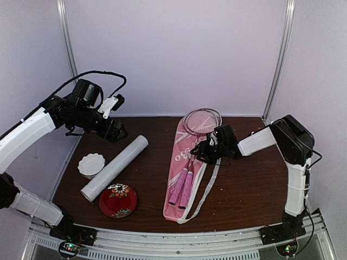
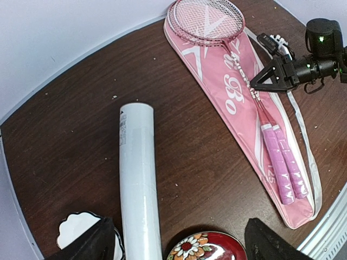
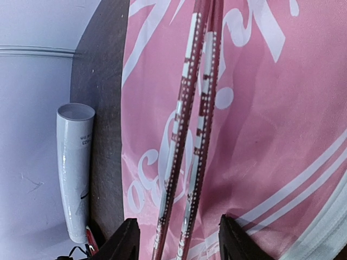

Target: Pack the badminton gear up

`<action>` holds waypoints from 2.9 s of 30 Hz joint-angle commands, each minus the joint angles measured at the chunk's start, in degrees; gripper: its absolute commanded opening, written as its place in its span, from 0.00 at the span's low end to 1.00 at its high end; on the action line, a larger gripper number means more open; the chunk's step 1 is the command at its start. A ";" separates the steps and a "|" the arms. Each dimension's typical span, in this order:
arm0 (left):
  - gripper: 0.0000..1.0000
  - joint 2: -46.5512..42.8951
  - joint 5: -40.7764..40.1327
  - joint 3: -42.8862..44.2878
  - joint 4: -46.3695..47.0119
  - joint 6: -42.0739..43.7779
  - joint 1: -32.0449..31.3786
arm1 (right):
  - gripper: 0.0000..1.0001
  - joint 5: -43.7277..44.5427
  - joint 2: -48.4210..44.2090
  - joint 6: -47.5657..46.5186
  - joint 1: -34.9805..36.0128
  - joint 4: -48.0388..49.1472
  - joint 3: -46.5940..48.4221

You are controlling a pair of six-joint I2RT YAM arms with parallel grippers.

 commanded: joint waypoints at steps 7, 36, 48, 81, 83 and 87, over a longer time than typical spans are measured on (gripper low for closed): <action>0.86 -1.06 1.01 1.06 2.50 -0.53 -0.28 | 0.50 -4.08 6.52 9.82 -1.03 12.81 1.59; 0.86 -1.24 1.01 0.89 2.49 -0.67 -0.28 | 0.00 -9.57 6.58 20.66 -1.72 36.33 -3.61; 0.86 0.38 -0.06 1.97 2.71 -0.01 -1.98 | 0.00 -12.41 -14.01 12.74 -5.77 18.30 -11.83; 0.57 48.56 -3.48 19.78 19.19 -12.57 -16.12 | 0.00 -7.04 -20.17 -15.76 -19.72 -22.04 -16.32; 0.55 48.60 -3.31 17.95 20.15 -13.58 -16.11 | 0.00 -7.06 -19.63 -15.40 -19.21 -21.42 -15.99; 0.53 48.02 -3.99 14.88 20.37 -14.93 -16.11 | 0.00 -7.19 -17.86 -14.33 -17.45 -20.14 -14.64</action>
